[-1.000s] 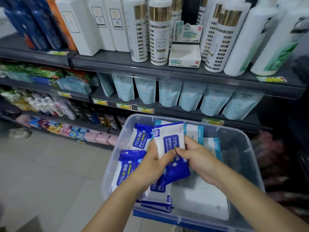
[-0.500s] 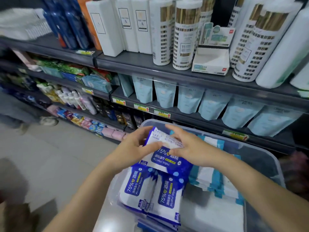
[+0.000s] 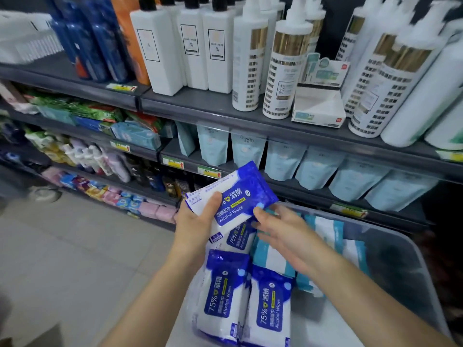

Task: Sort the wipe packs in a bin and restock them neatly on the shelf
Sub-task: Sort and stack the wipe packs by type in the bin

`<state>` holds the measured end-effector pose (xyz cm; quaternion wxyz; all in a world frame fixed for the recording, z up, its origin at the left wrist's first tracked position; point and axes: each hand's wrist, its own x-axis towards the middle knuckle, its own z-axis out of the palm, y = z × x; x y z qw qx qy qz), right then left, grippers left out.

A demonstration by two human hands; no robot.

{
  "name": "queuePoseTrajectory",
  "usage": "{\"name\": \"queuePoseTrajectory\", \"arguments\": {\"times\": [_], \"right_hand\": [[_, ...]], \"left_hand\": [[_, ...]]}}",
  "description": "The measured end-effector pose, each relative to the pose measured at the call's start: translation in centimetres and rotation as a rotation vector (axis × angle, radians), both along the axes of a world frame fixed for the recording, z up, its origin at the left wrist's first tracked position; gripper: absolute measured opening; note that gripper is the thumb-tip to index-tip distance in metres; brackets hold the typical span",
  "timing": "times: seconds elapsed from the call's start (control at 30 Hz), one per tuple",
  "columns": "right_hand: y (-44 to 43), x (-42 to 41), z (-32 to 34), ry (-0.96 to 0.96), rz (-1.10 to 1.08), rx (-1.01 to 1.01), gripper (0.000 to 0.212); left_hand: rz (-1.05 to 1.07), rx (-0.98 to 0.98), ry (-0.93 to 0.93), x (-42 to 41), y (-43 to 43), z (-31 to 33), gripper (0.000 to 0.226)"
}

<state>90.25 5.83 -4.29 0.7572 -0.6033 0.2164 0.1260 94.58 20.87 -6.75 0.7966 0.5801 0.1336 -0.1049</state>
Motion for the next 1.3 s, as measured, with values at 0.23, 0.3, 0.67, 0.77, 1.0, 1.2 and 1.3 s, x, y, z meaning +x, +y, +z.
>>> {"name": "queuePoseTrajectory", "arguments": {"times": [0.23,0.3,0.67,0.77,1.0,1.2,1.3], "right_hand": [[1.6,1.0,-1.4,-0.016,-0.214,0.223,0.028],[1.2,1.3,-1.6,-0.015,-0.197,0.12,0.025],[3.6,3.6,-5.5,0.156,-0.125,-0.427,0.029],[3.9,4.2,-6.1,0.223,-0.072,-0.493,0.033],[4.3,3.5,-6.9,0.298,0.032,-0.596,0.053],[5.0,3.6,-7.4,0.367,-0.024,-0.566,0.066],[5.1,4.1,-7.5,0.312,-0.086,-0.631,0.075]], "left_hand": [[-0.057,0.233,-0.025,-1.7,-1.5,-2.1,0.063],[-0.14,0.489,-0.14,-1.3,-0.2,-2.2,0.063],[-0.519,0.994,-0.37,0.4,5.3,-5.0,0.02],[-0.571,0.958,-0.429,0.3,5.6,-5.1,0.021],[-0.653,0.904,-0.402,0.8,5.9,-5.5,0.026],[-0.658,0.912,-0.374,0.9,5.8,-5.6,0.028],[-0.656,0.921,-0.385,0.8,5.8,-5.5,0.031]]}}
